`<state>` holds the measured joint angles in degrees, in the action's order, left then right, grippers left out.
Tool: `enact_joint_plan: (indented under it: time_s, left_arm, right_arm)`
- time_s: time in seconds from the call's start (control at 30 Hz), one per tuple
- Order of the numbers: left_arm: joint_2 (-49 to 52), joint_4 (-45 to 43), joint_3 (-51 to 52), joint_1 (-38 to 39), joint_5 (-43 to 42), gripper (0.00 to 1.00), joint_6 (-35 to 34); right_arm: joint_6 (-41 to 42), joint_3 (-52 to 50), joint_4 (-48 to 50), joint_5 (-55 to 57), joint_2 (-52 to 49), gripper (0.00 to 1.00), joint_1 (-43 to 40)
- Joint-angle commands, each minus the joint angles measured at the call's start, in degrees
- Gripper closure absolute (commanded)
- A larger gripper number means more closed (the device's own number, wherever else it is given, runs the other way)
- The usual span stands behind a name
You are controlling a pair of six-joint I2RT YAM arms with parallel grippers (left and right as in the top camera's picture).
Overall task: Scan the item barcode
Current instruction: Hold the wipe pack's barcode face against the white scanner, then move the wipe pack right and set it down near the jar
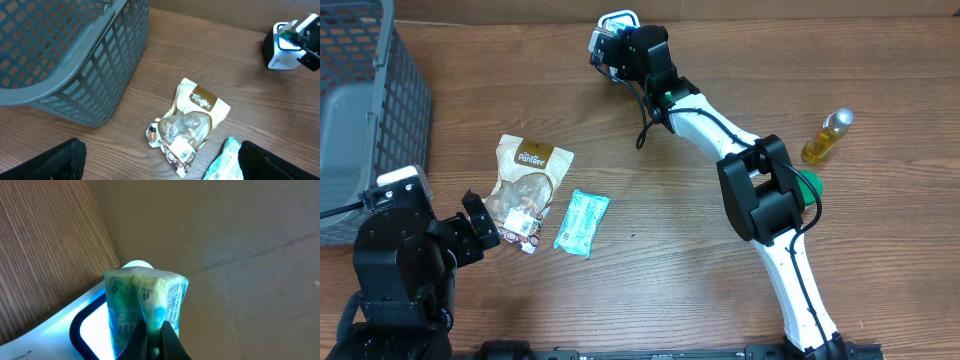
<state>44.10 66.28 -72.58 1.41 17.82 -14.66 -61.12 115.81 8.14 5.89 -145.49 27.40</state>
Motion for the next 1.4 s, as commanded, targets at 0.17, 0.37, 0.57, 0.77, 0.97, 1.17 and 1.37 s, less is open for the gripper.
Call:
enact_joint_plan:
  time_s: [0.17, 0.37, 0.57, 0.77, 0.97, 1.17, 1.37]
  left_arm:
    - [-0.2, 0.0, -0.3, -0.3, 0.6, 0.00, -0.2]
    - [-0.2, 0.0, -0.3, -0.3, 0.6, 0.00, -0.2]
    - [-0.2, 0.0, -0.3, -0.3, 0.6, 0.01, -0.1]
    - [-0.2, 0.0, -0.3, -0.3, 0.6, 0.00, -0.2]
    - [-0.2, 0.0, -0.3, -0.3, 0.6, 0.00, -0.2]
    - [-0.2, 0.0, -0.3, -0.3, 0.6, 0.01, -0.2]
    - [-0.2, 0.0, -0.3, -0.3, 0.6, 0.01, -0.2]
  right_arm:
    - [1.1, 0.4, 2.8, 3.2, 0.6, 0.96, 0.6]
    - [7.5, 0.4, 1.7, 4.5, 5.2, 0.96, 1.4]
    - [16.2, 0.4, -5.6, 4.5, 13.3, 0.96, 1.4]
    - [27.6, 0.4, -25.8, 4.5, 22.5, 0.96, 1.4]
    - [59.2, 0.4, -57.0, 4.5, 26.6, 0.96, 1.2]
    - [72.3, -5.3, -76.6, 4.5, 25.6, 0.96, -0.9]
    - [73.6, -16.7, -76.1, 5.1, 25.6, 0.96, -4.3]
